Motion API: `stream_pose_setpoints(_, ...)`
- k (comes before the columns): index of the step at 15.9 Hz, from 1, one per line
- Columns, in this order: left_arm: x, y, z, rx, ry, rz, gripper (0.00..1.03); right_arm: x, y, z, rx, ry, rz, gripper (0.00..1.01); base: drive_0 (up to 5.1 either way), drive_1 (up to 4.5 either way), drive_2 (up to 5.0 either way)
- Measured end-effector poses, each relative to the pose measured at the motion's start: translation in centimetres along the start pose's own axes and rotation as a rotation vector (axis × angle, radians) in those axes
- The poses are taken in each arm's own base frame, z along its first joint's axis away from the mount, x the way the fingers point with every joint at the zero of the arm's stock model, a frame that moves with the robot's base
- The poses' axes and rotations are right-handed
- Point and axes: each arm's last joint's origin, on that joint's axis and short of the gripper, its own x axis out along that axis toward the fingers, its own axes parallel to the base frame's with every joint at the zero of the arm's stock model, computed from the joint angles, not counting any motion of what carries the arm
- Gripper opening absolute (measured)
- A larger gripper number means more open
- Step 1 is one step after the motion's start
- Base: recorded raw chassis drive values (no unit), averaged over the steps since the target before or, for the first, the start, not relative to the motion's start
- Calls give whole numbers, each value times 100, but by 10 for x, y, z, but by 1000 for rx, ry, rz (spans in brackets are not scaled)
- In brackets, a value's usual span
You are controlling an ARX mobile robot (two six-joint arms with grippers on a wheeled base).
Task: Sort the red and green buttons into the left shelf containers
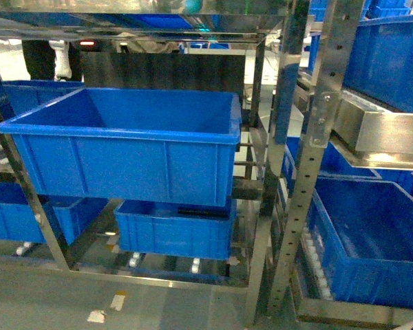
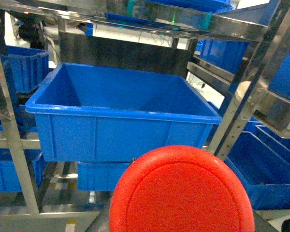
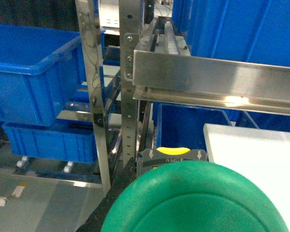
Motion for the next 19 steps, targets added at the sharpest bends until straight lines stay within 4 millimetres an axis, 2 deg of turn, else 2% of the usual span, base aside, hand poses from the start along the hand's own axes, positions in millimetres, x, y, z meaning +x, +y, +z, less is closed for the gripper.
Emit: stream_pose_setpoints(19, 0, 0, 0, 1, -2, 0, 24, 0, 0, 0, 0, 1, 0, 27, -314, 495, -174)
